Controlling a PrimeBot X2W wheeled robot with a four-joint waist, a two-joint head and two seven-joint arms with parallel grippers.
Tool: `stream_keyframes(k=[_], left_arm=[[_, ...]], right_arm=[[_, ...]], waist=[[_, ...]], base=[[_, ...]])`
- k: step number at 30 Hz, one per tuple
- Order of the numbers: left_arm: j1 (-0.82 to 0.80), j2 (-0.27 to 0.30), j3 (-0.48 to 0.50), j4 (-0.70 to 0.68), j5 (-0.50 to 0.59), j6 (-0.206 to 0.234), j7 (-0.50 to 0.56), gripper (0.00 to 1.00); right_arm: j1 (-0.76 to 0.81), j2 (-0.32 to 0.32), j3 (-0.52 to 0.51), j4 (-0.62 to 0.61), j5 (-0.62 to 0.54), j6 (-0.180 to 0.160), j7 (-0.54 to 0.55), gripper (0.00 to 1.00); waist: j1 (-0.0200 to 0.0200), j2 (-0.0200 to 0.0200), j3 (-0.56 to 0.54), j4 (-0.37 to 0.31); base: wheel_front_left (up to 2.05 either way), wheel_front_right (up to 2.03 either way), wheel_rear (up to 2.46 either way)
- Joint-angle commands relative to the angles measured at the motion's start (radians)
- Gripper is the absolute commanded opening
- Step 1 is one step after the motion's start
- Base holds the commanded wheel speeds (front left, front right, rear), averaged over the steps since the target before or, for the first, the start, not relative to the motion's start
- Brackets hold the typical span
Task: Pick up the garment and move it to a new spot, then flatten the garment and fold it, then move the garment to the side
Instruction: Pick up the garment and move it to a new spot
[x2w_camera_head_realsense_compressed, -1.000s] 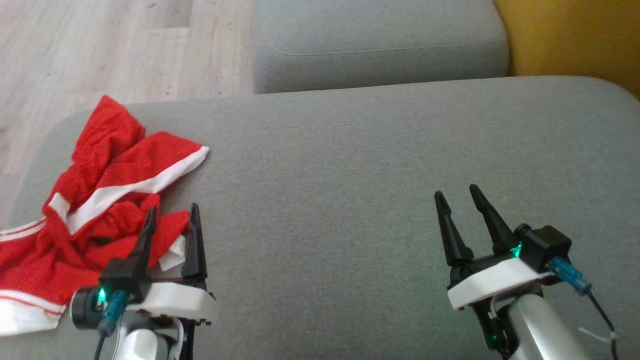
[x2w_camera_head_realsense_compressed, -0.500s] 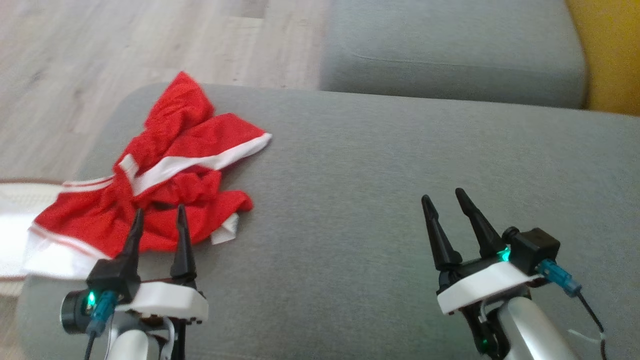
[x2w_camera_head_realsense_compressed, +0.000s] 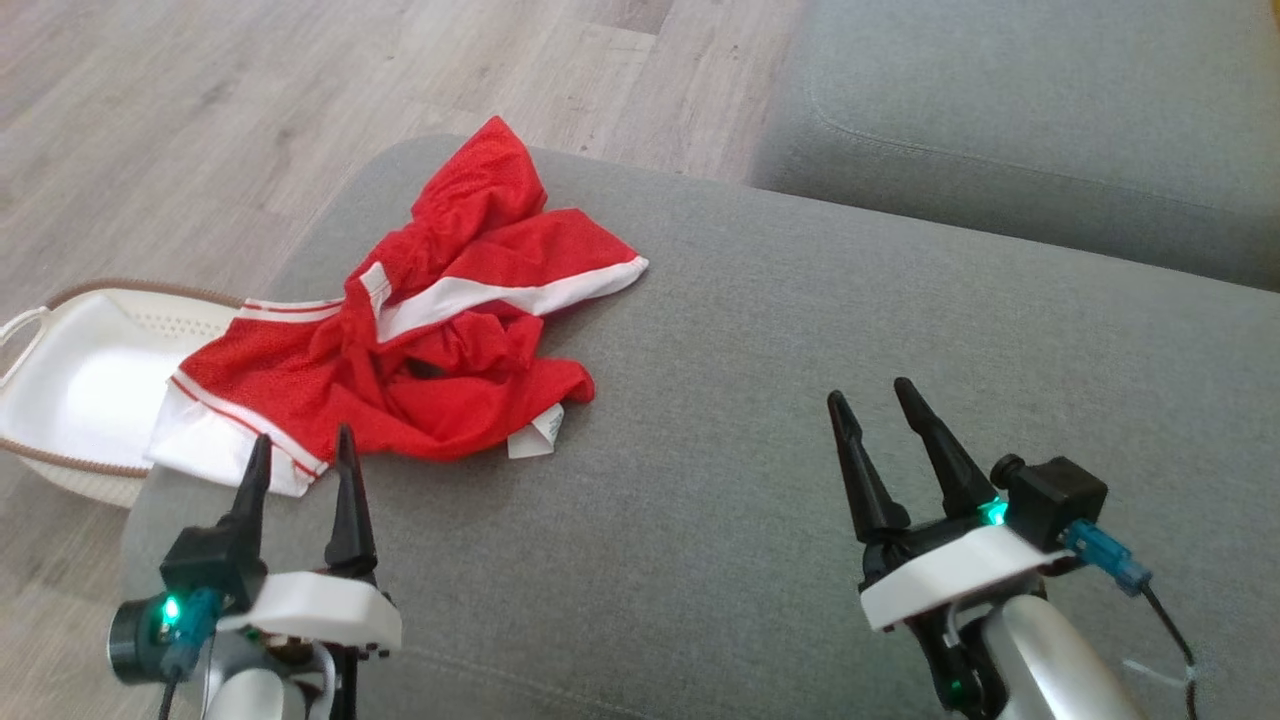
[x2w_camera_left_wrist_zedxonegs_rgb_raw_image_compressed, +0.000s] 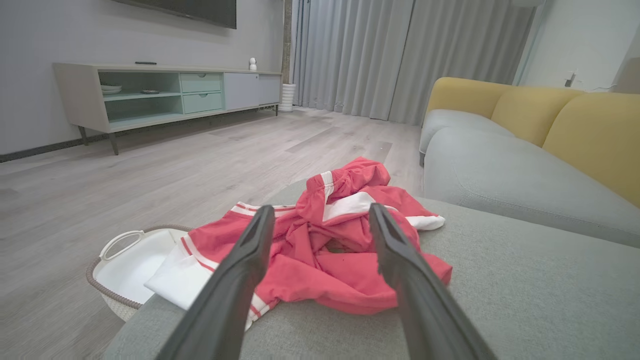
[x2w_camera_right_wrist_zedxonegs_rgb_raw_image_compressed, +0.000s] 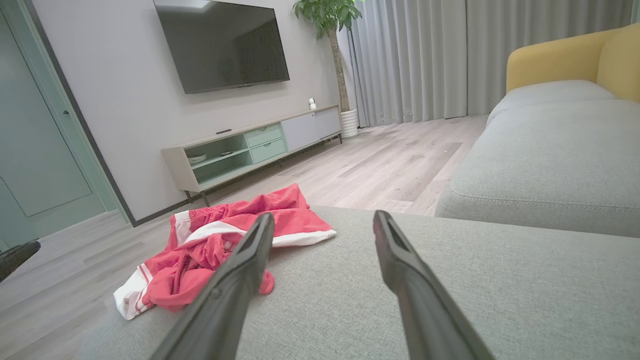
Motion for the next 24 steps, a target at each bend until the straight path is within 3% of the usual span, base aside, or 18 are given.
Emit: stream_keyframes(k=[1,6,12,18,24], left_arm=[[-0.049,0.01,0.032,-0.023,-0.005,-0.003,-0.009,1.0],[-0.058,0.01,0.042,-0.013,-0.021,-0.012,-0.009,1.0],[-0.121,0.035,0.05,-0.003,-0.072,-0.064,0.034,1.0],[-0.298,0.124,0.07,-0.034,-0.112,-0.106,0.248,1.0],[-0.474,0.217,0.103,0.075,-0.193,-0.137,0.521,1.0]], right_arm=[[-0.025,0.002,0.019,-0.038,0.005,-0.001,-0.011,1.0],[-0.027,0.001,0.025,-0.041,0.007,-0.001,-0.011,1.0],[-0.033,-0.01,0.036,-0.053,0.014,-0.001,-0.011,1.0],[-0.038,-0.026,0.042,-0.06,0.017,-0.001,-0.011,1.0],[-0.058,-0.04,0.057,-0.067,0.023,-0.001,-0.011,1.0]], waist=[[0.0,0.0,0.001,0.006],[0.0,0.0,0.005,0.004],[0.0,0.0,0.014,-0.01],[0.0,0.0,0.035,-0.043],[0.0,0.0,0.089,-0.113]], base=[[0.0,0.0,0.0],[0.0,0.0,0.0],[0.0,0.0,0.0],[0.0,0.0,0.0],[0.0,0.0,0.0]])
